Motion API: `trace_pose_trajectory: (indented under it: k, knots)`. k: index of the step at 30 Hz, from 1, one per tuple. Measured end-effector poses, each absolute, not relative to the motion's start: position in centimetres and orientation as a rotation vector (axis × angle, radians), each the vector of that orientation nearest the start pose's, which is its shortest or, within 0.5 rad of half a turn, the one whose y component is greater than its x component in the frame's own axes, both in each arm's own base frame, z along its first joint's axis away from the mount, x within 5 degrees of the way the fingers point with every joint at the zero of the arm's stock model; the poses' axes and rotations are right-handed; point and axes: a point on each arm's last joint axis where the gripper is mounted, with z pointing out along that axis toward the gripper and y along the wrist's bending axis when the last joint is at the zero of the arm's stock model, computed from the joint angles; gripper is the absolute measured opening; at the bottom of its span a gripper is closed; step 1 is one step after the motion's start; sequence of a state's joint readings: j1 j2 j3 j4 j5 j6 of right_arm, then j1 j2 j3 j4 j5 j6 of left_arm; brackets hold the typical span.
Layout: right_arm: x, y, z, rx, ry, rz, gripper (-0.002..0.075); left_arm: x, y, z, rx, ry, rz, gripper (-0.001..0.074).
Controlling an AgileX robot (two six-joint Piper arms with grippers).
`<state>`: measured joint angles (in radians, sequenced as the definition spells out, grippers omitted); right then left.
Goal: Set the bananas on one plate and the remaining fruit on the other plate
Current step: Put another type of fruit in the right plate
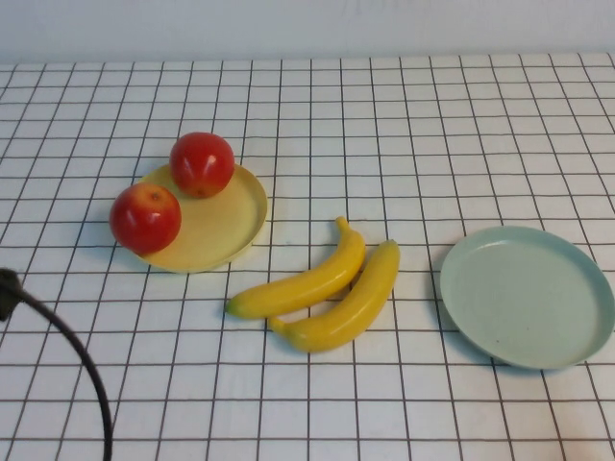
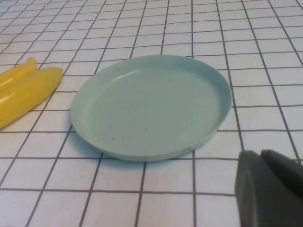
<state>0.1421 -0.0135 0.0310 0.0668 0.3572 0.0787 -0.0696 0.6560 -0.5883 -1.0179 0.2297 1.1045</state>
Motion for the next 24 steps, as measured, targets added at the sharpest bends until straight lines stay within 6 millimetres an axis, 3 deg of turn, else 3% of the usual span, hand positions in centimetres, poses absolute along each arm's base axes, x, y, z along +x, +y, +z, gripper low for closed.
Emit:
trace_pose_trajectory:
  k: [8,13,19,24]
  knots:
    - [5.2,1.0,17.1,-0.017,1.863,0.218,-0.0017,8.1,-1.0,29.6,0.115,1.522,-0.061,-0.0002]
    - [5.2,1.0,17.1,-0.017,1.863,0.218,-0.0017,5.5,-0.6,25.8,0.026,1.463,-0.114,-0.0002]
    - [5.2,1.0,17.2,-0.017,1.861,0.218,-0.0017,5.6,-0.5,20.3,0.033,1.592,-0.087,-0.0002]
    - [5.2,1.0,17.2,-0.017,1.861,0.218,-0.0017,5.5,-0.5,18.1,0.028,1.766,-0.097,-0.0003]
